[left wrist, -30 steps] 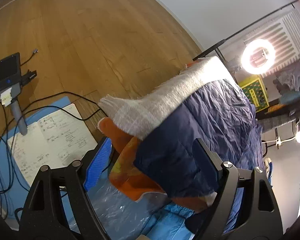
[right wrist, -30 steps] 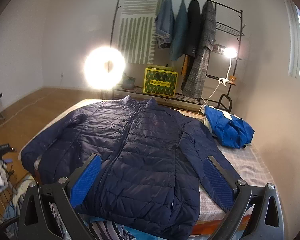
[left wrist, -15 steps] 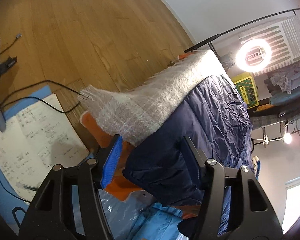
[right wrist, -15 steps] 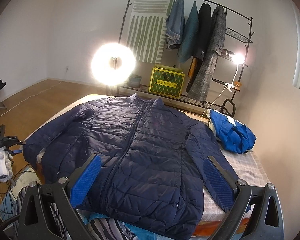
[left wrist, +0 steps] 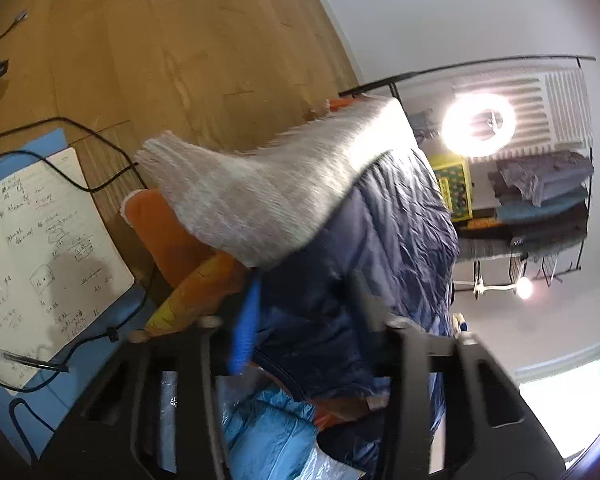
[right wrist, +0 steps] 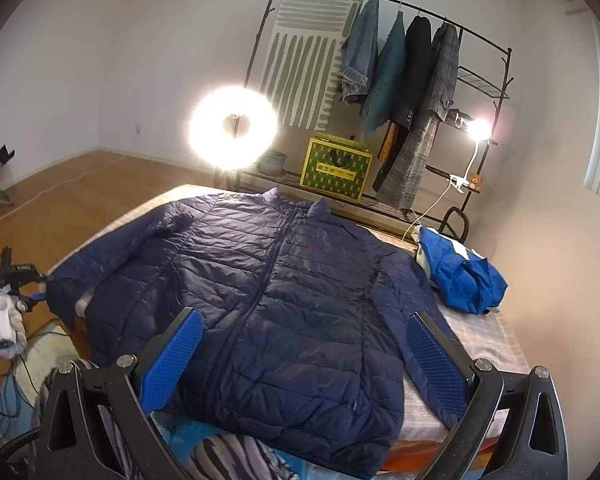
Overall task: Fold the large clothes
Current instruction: 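Roll the left tool and reach it to the jacket's side edge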
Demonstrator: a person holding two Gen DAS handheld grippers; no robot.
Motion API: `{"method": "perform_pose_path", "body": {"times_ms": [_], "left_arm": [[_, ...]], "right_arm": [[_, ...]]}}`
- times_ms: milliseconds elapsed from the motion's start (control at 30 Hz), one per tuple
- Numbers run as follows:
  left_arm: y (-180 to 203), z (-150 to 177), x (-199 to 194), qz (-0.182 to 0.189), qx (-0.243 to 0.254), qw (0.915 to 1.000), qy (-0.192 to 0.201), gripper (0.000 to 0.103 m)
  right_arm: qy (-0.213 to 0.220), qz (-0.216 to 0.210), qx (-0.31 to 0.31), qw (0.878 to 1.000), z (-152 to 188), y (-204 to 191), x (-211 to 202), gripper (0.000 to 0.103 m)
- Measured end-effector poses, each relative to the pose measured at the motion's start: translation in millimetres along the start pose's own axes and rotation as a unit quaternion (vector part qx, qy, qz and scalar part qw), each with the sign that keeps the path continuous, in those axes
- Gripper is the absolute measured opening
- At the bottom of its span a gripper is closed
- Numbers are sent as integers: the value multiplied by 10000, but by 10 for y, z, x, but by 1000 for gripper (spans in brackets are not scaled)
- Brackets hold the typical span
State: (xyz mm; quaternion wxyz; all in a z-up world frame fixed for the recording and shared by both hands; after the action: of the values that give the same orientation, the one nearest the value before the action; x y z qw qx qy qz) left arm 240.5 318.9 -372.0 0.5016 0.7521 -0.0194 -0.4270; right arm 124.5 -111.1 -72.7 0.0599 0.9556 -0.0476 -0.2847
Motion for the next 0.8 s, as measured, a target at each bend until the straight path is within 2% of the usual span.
{"method": "perform_pose_path", "body": {"times_ms": [33, 67, 100, 300, 600, 800], "left_arm": [[48, 6, -31, -66, 96, 9999, -4, 24], [93, 10, -62, -86, 184, 9998, -1, 13], [123, 15, -86, -111, 252, 9996, 16, 9], [410, 19, -316, -186, 546, 9982, 172, 5], [1166, 34, -560, -90, 930, 9951, 329, 4], [1843, 134, -596, -84, 1292, 9907, 416, 2]], "right_arm": [[6, -42, 33, 10000, -6, -10, 3, 103], [9, -65, 47, 10000, -7, -16, 4, 103], [14, -92, 54, 9999, -9, -31, 4, 103], [111, -202, -91, 9997, -25, -133, -32, 103], [538, -466, -33, 9975, -169, -111, -153, 101], [762, -909, 294, 9925, -216, 61, -211, 89]]}}
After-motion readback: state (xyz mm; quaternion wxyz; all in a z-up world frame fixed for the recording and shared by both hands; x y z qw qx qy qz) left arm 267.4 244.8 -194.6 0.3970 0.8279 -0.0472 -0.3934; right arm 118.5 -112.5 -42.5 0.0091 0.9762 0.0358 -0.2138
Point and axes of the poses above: each gripper's, at about its wrist camera, not at the fingertips, and x roughly the way its jaws point, y to its right, z to its underside, the point moved 6 cm from there along x, roughly the way its jaws point, and after that the axes turned 5 degrees about -z, right-handed, at the moved point
